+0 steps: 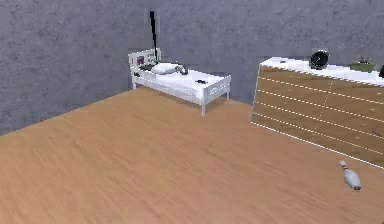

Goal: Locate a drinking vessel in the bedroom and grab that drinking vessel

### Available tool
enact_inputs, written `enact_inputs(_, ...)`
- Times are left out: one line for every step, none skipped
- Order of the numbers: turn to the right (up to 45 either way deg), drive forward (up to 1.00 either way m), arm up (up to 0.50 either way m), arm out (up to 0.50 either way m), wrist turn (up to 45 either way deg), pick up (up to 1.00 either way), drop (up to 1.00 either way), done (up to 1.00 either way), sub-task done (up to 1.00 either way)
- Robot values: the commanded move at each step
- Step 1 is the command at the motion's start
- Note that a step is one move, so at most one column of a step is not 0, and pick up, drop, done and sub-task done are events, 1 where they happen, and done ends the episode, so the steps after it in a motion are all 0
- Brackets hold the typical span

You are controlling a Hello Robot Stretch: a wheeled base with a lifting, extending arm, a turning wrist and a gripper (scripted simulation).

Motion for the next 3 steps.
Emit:
enact_inputs(0.0, 0.80, 0.00, 0.00, 0.0, 0.00, 0.00, 0.00, 0.00)
enact_inputs(36.0, 0.00, 0.00, 0.00, 0.0, 0.00, 0.00, 0.00, 0.00)
enact_inputs(3.0, 0.00, 0.00, 0.00, 0.0, 0.00, 0.00, 0.00, 0.00)
